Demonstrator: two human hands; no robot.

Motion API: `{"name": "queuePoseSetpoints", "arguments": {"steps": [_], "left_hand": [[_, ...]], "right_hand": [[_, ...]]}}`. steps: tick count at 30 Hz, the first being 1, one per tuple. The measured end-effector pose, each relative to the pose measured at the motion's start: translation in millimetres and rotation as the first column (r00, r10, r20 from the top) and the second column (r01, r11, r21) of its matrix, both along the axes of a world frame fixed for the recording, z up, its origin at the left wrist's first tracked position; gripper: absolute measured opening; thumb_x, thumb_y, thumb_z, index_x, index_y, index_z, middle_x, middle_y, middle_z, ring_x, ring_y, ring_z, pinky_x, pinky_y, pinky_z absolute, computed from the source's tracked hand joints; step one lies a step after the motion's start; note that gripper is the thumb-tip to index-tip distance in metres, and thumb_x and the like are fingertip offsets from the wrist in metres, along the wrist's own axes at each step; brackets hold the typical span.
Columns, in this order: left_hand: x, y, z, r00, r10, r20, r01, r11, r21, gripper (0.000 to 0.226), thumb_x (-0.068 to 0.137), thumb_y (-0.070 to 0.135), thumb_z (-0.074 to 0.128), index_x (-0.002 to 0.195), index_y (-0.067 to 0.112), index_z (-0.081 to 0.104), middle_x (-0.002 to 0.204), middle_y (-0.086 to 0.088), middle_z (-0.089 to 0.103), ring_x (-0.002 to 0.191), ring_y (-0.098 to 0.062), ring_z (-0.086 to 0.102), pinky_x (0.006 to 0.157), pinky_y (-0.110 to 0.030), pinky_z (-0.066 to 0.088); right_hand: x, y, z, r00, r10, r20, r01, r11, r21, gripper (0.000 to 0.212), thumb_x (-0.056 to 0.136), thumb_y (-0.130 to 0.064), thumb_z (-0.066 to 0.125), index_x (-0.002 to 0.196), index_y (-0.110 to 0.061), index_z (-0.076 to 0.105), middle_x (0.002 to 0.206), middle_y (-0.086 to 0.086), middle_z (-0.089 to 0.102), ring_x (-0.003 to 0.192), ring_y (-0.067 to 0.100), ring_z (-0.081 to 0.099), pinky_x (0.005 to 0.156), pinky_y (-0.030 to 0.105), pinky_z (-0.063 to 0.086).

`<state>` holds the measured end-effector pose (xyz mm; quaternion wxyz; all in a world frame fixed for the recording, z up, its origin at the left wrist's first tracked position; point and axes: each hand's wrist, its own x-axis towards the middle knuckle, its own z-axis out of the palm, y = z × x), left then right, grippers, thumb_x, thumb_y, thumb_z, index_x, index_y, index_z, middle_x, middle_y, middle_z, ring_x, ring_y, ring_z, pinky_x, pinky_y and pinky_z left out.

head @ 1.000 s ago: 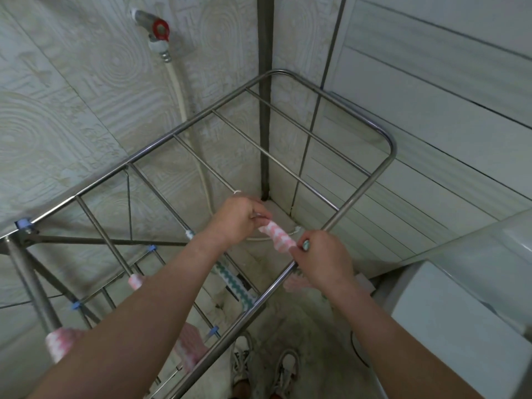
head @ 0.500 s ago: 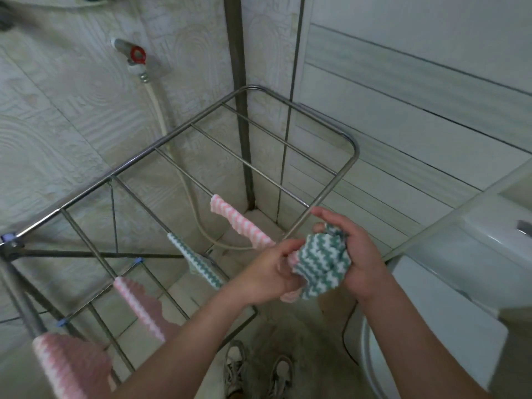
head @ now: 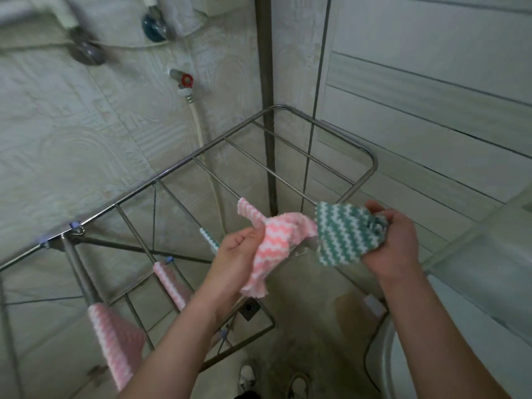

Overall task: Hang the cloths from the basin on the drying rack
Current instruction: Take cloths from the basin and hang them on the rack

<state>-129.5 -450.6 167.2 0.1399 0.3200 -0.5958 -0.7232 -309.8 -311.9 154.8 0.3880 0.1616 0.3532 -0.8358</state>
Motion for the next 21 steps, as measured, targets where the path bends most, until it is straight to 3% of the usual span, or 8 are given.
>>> {"name": "queuePoseSetpoints", "arguments": {"steps": [3,6,9,11,13,17,19,21], "left_hand": [[14,-15,20,0.993,0.049,-0.110,-0.034,0.991,0.129,0.030,0.087,0.031,0.055,0.075,0.010,0.075,0.077,-0.011,0.073,0.065,-0.020,0.067,0.064,-0.028,0.055],[25,-28,30,0.980,-0.001,-0.201,0.043,0.977,0.207,0.022,0.086,0.020,0.057,0.087,0.004,0.072,0.080,-0.012,0.073,0.067,-0.019,0.069,0.064,-0.026,0.057],[34,-35,36,0.961,-0.066,-0.268,0.120,0.974,0.192,0.020,0.082,0.011,0.062,0.098,0.003,0.071,0.088,-0.013,0.073,0.073,-0.019,0.070,0.070,-0.028,0.058],[43,-42,37,0.959,-0.083,-0.269,0.114,0.989,0.099,0.020,0.076,0.004,0.067,0.094,0.009,0.073,0.086,-0.010,0.073,0.072,-0.018,0.069,0.070,-0.029,0.058],[53,-50,37,0.976,-0.043,-0.212,0.041,0.999,-0.017,0.023,0.072,-0.004,0.072,0.085,0.015,0.073,0.080,-0.006,0.073,0.066,-0.017,0.068,0.065,-0.028,0.058],[77,-69,31,0.994,0.077,-0.077,-0.098,0.936,-0.337,0.038,0.072,-0.012,0.070,0.069,0.025,0.063,0.064,0.002,0.055,0.056,-0.015,0.047,0.054,-0.027,0.043],[90,-80,27,0.995,0.037,-0.097,-0.069,0.934,-0.350,0.023,0.071,0.006,0.079,0.071,0.022,0.062,0.067,0.002,0.056,0.061,-0.014,0.049,0.055,-0.026,0.042],[101,-88,27,0.992,-0.083,-0.098,0.056,0.965,-0.256,0.020,0.073,0.036,0.078,0.073,0.019,0.067,0.071,-0.001,0.061,0.067,-0.018,0.052,0.059,-0.026,0.042]], "right_hand": [[3,-3,11,0.973,0.092,-0.213,-0.072,0.992,0.100,0.024,0.069,-0.004,0.044,0.072,-0.014,0.065,0.078,0.007,0.061,0.069,0.018,0.062,0.061,0.027,0.057],[21,-19,28,0.681,0.496,-0.539,-0.297,0.859,0.416,0.024,0.093,-0.016,0.049,0.097,-0.015,0.072,0.095,0.003,0.070,0.084,0.017,0.069,0.062,0.022,0.054],[54,-46,42,0.464,0.727,-0.506,-0.539,0.685,0.490,0.033,0.093,-0.038,0.051,0.103,-0.013,0.071,0.096,0.005,0.074,0.083,0.016,0.072,0.065,0.025,0.055],[75,-65,47,0.439,0.751,-0.494,-0.628,0.649,0.430,0.024,0.092,-0.026,0.055,0.097,-0.008,0.070,0.080,0.005,0.070,0.055,0.010,0.062,0.049,0.018,0.046],[88,-80,45,0.502,0.704,-0.502,-0.617,0.698,0.362,0.018,0.085,-0.018,0.063,0.096,-0.005,0.071,0.068,0.002,0.065,0.043,0.007,0.046,0.047,0.018,0.041],[102,-97,47,0.519,0.627,-0.581,-0.345,0.775,0.529,0.015,0.086,-0.024,0.067,0.094,-0.014,0.074,0.083,0.007,0.074,0.071,0.024,0.069,0.077,0.044,0.058],[110,-101,57,0.513,0.621,-0.592,-0.232,0.765,0.601,0.019,0.089,-0.030,0.062,0.093,-0.015,0.072,0.094,0.016,0.072,0.087,0.039,0.068,0.081,0.056,0.056],[114,-104,67,0.481,0.598,-0.641,-0.177,0.782,0.597,0.023,0.092,-0.029,0.055,0.093,-0.010,0.068,0.097,0.019,0.070,0.090,0.039,0.066,0.081,0.051,0.057]]}}
